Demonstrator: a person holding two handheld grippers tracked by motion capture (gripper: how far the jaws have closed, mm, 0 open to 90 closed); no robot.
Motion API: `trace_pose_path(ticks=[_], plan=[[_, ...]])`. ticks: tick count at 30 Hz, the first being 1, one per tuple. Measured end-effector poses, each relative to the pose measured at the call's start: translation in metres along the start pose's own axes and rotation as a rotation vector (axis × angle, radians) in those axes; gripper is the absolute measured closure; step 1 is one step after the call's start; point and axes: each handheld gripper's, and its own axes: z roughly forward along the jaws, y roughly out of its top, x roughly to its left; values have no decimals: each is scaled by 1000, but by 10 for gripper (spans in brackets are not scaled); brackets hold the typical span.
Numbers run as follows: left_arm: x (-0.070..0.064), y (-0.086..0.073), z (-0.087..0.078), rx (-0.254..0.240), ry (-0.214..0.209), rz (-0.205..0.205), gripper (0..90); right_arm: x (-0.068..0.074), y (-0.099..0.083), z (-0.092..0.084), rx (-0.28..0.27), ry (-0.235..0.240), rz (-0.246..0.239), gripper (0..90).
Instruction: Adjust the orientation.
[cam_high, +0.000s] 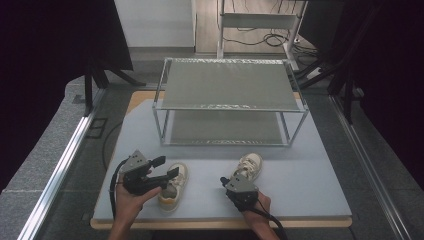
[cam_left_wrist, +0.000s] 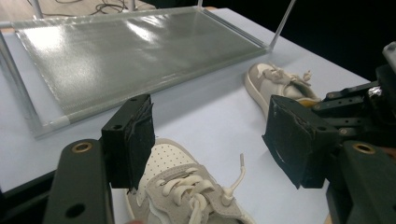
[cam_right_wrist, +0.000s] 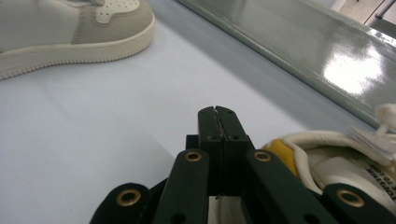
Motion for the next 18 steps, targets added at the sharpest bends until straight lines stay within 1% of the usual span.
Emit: trace_pose_path(ticks=[1,3,5,10,13,14,18], plan=[[0,0,1,3,0,2,323,-1,-1,-1,-7,4,5,899],[-1,0,2,4,-5,5,325,0,0,-1,2,-8,-14,899],[-3,0,2,3,-7,9,324,1,0,-2,3,-14,-19,899],[-2,0,2,3,-6,6,325,-1,-2,-6,9,-3,6,899],[-2,-1,4,12,-3,6,325,-4,-6,-12,12,2,14,899],[-3,-1,4,12,-3,7,325,-7,-7,-17,15,8,28,899],[-5,-1,5,15,-4,11,325,-10,-9,-20,18,15,33,899]])
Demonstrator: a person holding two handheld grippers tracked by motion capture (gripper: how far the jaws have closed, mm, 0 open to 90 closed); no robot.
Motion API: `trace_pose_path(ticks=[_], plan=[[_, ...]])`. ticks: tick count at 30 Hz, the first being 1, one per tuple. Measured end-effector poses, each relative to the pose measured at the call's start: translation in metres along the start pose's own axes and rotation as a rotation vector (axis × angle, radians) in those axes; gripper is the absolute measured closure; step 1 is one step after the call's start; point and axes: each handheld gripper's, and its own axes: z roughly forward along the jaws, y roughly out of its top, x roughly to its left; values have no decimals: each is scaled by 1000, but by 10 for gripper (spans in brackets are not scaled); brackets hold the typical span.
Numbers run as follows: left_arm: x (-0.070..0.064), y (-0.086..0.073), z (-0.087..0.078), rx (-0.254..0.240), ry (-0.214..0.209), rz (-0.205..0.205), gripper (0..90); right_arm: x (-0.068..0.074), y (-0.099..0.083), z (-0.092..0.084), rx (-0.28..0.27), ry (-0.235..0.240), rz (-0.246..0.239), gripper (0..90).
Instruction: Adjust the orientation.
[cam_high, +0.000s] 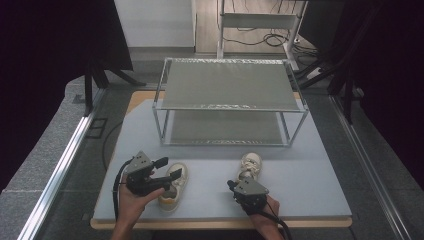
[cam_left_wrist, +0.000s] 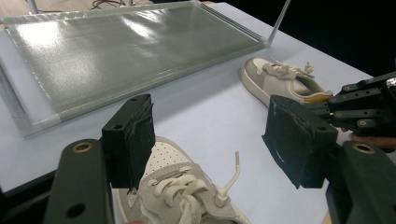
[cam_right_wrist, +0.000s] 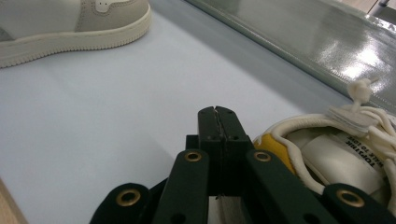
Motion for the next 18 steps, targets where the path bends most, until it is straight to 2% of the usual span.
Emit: trace_pose_path(ticks=[18], plan=[[2,-2,1,16,3,-9,325,-16,-14,-18,4,6,39,895]])
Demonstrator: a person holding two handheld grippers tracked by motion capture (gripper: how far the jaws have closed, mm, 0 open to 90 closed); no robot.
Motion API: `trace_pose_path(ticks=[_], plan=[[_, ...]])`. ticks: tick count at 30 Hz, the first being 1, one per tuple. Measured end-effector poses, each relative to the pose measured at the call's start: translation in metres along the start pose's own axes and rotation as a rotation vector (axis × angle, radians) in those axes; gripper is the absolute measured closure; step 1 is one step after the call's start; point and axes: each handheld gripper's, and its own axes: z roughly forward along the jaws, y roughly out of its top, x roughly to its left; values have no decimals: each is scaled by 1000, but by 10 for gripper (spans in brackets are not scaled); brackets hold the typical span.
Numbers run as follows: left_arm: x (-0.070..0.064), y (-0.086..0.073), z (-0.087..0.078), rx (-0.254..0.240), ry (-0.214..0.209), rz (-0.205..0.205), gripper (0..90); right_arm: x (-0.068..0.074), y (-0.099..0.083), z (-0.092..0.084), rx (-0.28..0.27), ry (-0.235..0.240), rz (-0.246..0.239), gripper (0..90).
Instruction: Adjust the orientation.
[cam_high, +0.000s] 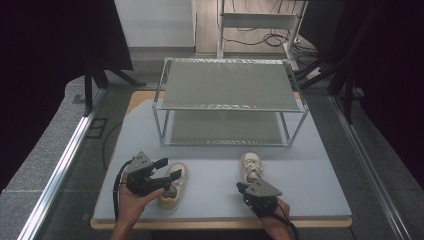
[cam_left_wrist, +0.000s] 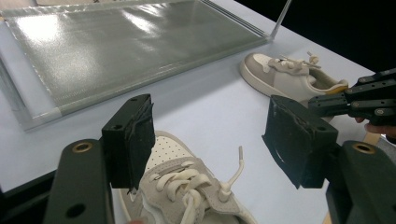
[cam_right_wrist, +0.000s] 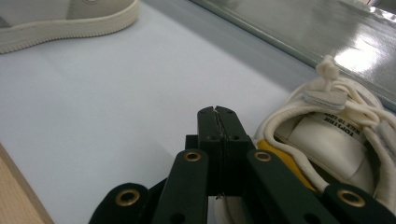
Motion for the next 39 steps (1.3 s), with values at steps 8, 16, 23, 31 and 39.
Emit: trace_pose_path(ticks=[8,16,23,31,39], plan=[[0,1,-1,0,-3,0,324,-9,-4,-6,3,-9,15,880],[-1,-1,4,17,-12,1,325,-10,2,-14,-46,28,11,825],[3,-6,1,25,-1,-14,325,-14,9,-18,-77,45,19,798],[4,-15,-18,5,47,-46,324,-15,19,-11,-95,82,3,784],[0,-13,-14,17,40,-29,323,-18,18,-12,-97,84,-7,782]])
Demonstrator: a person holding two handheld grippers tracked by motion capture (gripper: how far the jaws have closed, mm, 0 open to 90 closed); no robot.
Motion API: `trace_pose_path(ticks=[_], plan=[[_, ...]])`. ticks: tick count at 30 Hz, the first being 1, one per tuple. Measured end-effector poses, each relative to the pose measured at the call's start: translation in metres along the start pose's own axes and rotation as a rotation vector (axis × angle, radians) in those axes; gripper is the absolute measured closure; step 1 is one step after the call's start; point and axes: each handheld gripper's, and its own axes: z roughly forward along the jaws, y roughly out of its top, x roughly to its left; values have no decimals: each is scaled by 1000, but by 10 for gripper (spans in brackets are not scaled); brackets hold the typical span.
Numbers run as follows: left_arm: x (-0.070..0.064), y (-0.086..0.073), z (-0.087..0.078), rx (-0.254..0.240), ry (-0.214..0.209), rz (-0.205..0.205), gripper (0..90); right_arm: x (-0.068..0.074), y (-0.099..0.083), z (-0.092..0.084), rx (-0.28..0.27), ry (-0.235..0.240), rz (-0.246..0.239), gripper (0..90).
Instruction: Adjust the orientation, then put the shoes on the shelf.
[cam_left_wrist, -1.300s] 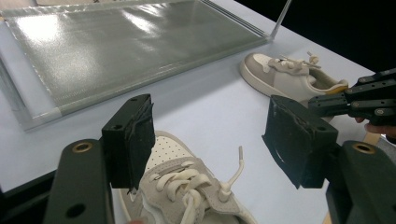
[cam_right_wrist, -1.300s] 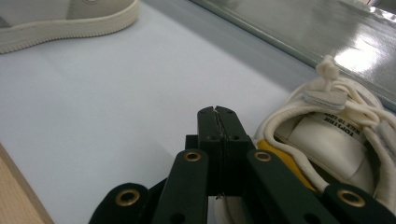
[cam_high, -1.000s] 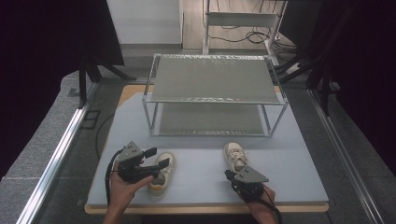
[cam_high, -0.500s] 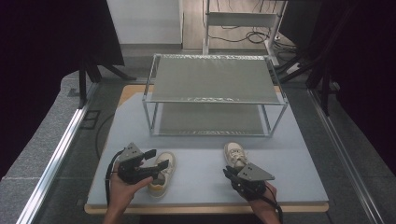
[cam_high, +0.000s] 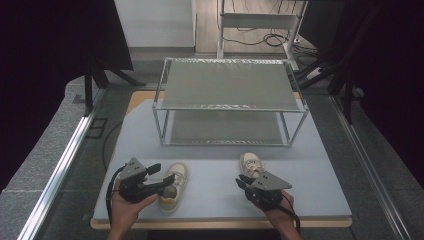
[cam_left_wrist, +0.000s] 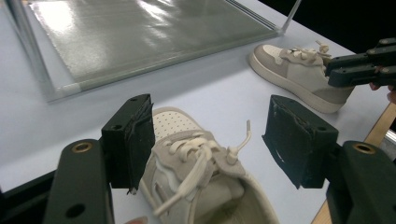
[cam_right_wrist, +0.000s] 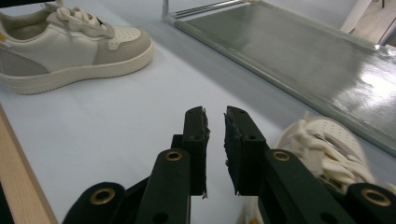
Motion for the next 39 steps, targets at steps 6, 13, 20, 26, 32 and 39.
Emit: trace_pose_path(ticks=[6,13,20,26,32,39], plan=[[-1,3,9,11,-34,15,323,-9,1,-14,-20,-39,25,772],[-7,9,10,20,-46,82,317,-12,-3,-15,3,-49,35,762],[-8,7,12,36,-46,85,316,-15,1,-18,9,1,-30,687],[-15,10,11,27,-54,90,316,-21,-3,-22,21,20,-60,621],[-17,8,14,43,-61,102,316,-27,0,-26,27,23,-87,563],[-16,8,10,35,-54,97,316,-29,-3,-22,44,51,-77,562]])
